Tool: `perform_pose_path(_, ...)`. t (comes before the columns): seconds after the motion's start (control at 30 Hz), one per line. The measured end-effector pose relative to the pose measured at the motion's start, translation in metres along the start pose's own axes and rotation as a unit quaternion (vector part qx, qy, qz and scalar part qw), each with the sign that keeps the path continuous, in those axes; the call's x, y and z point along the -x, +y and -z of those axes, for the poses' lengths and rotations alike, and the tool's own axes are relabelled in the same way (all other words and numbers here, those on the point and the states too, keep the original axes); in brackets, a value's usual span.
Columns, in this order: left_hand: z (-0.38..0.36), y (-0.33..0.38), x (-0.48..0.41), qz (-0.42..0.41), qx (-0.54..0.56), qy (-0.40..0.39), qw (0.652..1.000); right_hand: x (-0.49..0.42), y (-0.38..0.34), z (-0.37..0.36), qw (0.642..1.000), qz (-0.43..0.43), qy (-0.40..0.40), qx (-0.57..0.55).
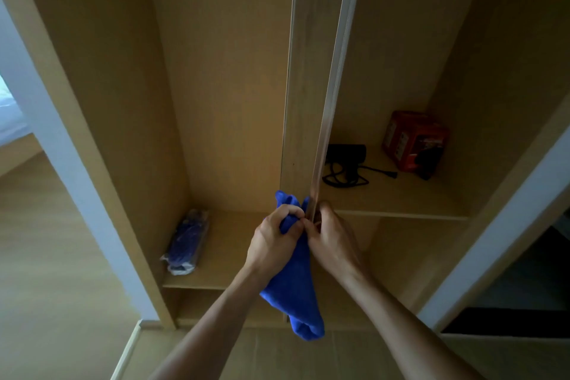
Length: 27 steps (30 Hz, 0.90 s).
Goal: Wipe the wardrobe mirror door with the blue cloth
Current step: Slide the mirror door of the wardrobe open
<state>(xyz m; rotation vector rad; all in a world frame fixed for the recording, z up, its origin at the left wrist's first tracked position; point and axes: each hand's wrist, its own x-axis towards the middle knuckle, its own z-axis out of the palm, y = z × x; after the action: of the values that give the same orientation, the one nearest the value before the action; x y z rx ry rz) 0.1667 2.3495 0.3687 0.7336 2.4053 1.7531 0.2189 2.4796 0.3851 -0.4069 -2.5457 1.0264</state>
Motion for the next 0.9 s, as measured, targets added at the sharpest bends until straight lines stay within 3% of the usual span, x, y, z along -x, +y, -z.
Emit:
perform_pose_path(0.67,-0.036,0.019,0.008,0.032,-0.024,-0.046,0.998,0.004,0.033,0.028,0.999,-0.017,-0.033,0.018)
perform_pose_path(0.9,-0.06,0.027,-0.003,0.024,-0.032,-0.071,0.997,-0.005,0.051,0.043,0.999,-0.036,-0.008,-0.009)
